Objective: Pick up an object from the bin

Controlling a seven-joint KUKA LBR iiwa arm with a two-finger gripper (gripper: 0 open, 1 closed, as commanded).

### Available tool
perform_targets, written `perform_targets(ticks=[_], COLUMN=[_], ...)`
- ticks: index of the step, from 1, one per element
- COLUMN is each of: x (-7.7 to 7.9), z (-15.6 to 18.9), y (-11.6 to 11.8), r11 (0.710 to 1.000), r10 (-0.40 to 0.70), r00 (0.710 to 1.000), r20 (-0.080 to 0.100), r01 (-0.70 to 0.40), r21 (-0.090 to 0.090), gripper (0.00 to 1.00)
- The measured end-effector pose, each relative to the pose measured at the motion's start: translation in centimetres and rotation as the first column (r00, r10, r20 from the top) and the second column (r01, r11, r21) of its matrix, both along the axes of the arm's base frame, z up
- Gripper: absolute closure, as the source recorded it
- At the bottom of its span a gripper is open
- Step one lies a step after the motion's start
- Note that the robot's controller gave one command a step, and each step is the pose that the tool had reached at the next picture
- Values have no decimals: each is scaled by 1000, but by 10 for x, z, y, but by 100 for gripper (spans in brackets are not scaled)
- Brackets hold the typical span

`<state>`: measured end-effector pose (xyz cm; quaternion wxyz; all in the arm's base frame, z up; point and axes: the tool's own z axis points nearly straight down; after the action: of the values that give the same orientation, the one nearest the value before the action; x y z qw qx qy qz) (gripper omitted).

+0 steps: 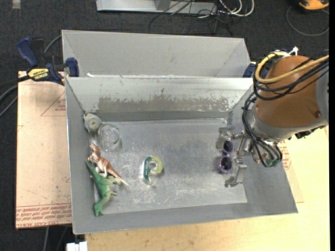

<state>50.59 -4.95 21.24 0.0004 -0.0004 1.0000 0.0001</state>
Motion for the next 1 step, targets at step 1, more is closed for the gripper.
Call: perform_targets(ticks=[1], x=[15], z=[-97], y=[-24], r11=[976], r10=[219], r00=[976], r20=[-1], r01=[-219], r21=[1], gripper=[0])
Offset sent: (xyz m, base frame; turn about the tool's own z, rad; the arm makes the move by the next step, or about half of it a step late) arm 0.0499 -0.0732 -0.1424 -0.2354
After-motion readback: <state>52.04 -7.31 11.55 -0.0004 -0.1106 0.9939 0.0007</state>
